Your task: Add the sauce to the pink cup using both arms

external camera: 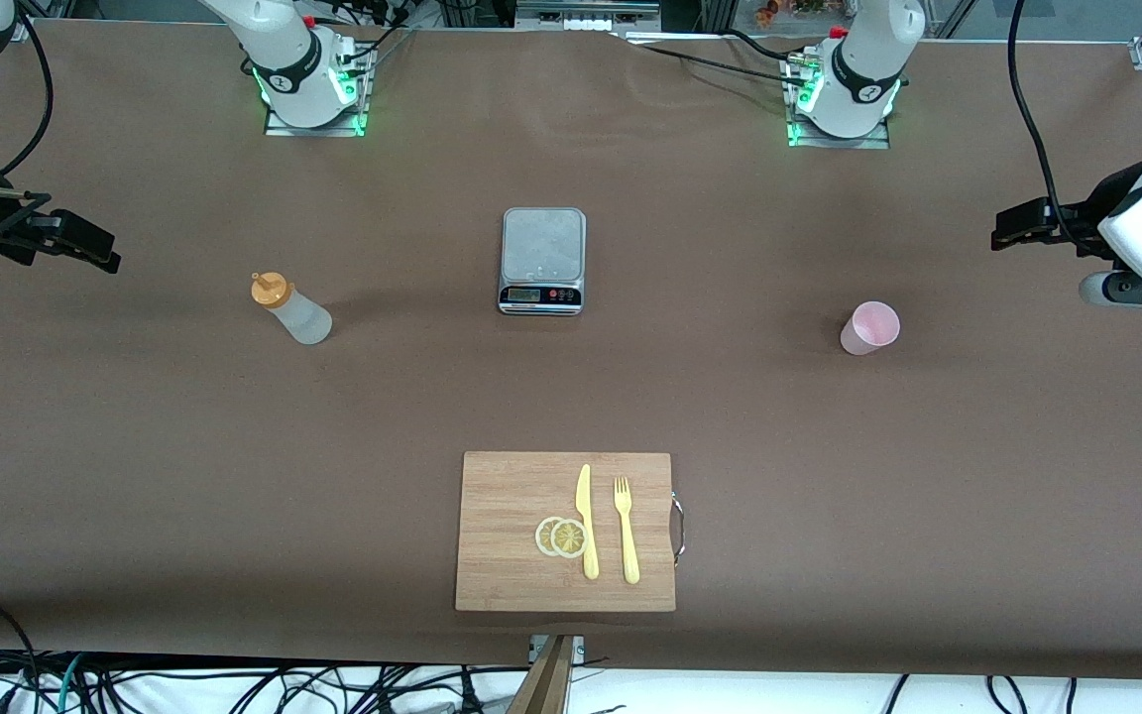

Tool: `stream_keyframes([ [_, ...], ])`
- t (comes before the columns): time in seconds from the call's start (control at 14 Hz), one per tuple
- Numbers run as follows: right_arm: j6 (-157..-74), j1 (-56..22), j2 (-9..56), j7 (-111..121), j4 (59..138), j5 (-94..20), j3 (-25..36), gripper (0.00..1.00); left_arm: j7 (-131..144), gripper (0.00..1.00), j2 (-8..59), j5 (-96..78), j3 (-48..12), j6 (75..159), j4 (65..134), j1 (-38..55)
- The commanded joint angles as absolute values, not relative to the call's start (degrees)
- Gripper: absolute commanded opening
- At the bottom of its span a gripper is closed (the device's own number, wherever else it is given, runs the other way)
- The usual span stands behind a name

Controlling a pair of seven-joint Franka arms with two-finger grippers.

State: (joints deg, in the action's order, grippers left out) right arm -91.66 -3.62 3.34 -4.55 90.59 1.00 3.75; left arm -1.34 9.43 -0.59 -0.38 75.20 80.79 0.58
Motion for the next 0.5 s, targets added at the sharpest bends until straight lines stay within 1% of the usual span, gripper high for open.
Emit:
stream_keyframes([
  [0.0, -91.67, -3.43, 2.81, -4.75, 90.79, 0.18, 3.69, 1.0, -1.85, 1.0, 9.32, 0.79, -0.44, 78.03, 83.66, 1.05],
  [0.21, -91.85, -3.43, 2.81, -4.75, 90.79, 0.18, 3.69, 1.0, -1.06, 1.0, 9.23, 0.88, -0.35, 82.77, 88.84, 0.97],
  [0.29, -91.93, -3.43, 2.81, -4.75, 90.79, 0.18, 3.78, 1.0, -0.88, 1.0, 9.32, 0.97, -0.18, 85.75, 91.47, 1.14],
  [0.43, -91.93, -3.43, 2.9, -4.75, 90.79, 0.18, 3.78, 1.0, -1.75, 1.0, 9.4, 0.97, 0.35, 94.26, 98.31, 0.44],
])
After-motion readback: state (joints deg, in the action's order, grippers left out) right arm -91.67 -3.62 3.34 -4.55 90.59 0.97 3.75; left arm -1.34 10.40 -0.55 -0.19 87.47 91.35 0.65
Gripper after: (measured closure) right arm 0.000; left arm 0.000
